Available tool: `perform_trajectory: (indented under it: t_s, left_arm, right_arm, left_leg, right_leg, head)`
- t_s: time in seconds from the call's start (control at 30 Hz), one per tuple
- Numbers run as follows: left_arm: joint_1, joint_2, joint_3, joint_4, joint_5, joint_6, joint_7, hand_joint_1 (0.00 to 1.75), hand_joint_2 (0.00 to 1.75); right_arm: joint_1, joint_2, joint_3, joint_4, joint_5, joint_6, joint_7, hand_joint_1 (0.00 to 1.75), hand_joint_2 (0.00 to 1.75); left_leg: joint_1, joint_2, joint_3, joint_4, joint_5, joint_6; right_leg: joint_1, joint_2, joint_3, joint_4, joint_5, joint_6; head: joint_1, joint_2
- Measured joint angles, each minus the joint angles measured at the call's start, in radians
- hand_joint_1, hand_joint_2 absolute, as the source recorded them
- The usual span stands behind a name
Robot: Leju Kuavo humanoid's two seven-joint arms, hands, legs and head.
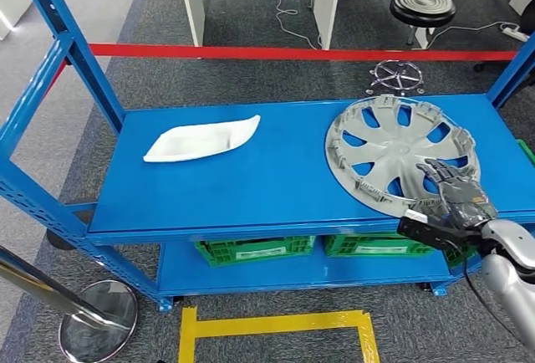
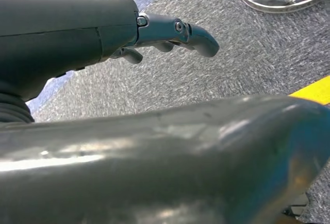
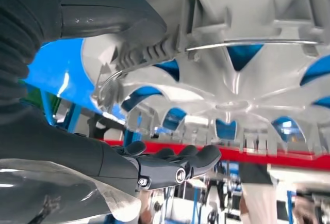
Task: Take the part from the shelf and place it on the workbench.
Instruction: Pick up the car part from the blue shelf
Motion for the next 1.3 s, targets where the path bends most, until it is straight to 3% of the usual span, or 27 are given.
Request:
perform_trajectory:
  t_s: [0.17,0.3,0.5,0.83,1.0,1.03,1.13,1.17,1.3]
  left_arm:
    - [-0.001,0.003,-0.012,0.000,-0.005,0.000,0.001,0.00,0.00]
    - [-0.001,0.005,-0.015,0.000,-0.006,0.001,0.001,0.00,0.00]
    - [-0.001,0.006,-0.015,0.000,-0.011,0.004,0.002,0.00,0.00]
    - [0.000,0.009,-0.015,0.000,-0.018,0.004,0.000,0.00,0.00]
    - [-0.001,0.010,-0.015,0.000,-0.019,0.004,-0.001,0.00,0.00]
    - [-0.001,0.010,-0.015,0.000,-0.019,0.004,-0.001,0.00,0.00]
    - [-0.001,0.011,-0.014,0.000,-0.005,0.006,0.000,0.00,0.00]
    - [-0.001,0.011,-0.012,0.000,0.006,0.009,0.000,0.00,0.00]
    - [-0.001,0.012,0.004,0.000,0.040,0.022,-0.004,0.00,0.00]
  right_arm:
    - [-0.088,0.002,0.043,0.091,-0.012,0.122,-0.042,0.00,1.75]
    - [-0.140,0.002,0.085,0.152,-0.038,0.166,-0.058,0.00,1.75]
    - [-0.182,-0.003,0.146,0.208,-0.169,0.255,-0.101,0.00,1.75]
    - [-0.228,-0.061,0.246,0.219,-0.322,0.388,-0.110,0.00,1.75]
    - [-0.248,-0.093,0.310,0.219,-0.329,0.392,-0.089,0.00,1.75]
    - [-0.250,-0.097,0.322,0.219,-0.319,0.380,-0.081,0.29,1.75]
    - [-0.251,-0.102,0.358,0.219,-0.291,0.338,-0.070,1.59,1.75]
    - [-0.250,-0.105,0.368,0.219,-0.286,0.329,-0.070,1.74,1.75]
    - [-0.244,-0.123,0.395,0.217,-0.285,0.309,-0.073,1.75,1.75]
  left_leg:
    - [0.000,0.000,0.000,0.000,0.000,0.000]
    - [0.000,0.000,0.000,0.000,0.000,0.000]
    - [0.000,0.000,0.000,0.000,0.000,0.000]
    - [0.000,0.000,0.000,0.001,0.000,0.000]
    - [0.000,0.000,0.000,0.001,0.000,0.000]
    - [0.000,0.000,0.000,0.001,0.000,0.000]
    - [0.000,0.000,0.001,0.001,0.000,0.000]
    - [0.000,0.000,0.001,0.001,0.000,0.000]
    - [0.000,0.000,0.001,0.002,0.001,0.001]
  right_leg:
    - [0.000,0.000,0.000,0.000,0.000,0.000]
    - [0.000,0.000,0.000,0.000,0.000,0.000]
    - [0.000,0.000,0.000,0.000,0.000,0.000]
    - [0.000,0.000,0.000,0.000,0.001,0.001]
    - [0.000,0.000,0.000,0.000,0.001,0.001]
    - [0.000,0.000,0.000,0.000,0.001,0.001]
    - [0.000,0.000,0.000,0.000,0.001,0.001]
    - [0.000,0.000,0.000,0.000,0.001,0.001]
    - [0.000,-0.001,0.001,0.000,0.001,0.001]
  head:
    - [0.000,0.000]
    - [0.000,0.000]
    - [0.000,0.000]
    - [0.000,0.000]
    - [0.000,0.000]
    - [0.000,0.000]
    - [0.000,0.000]
    - [0.000,0.000]
    - [0.000,0.000]
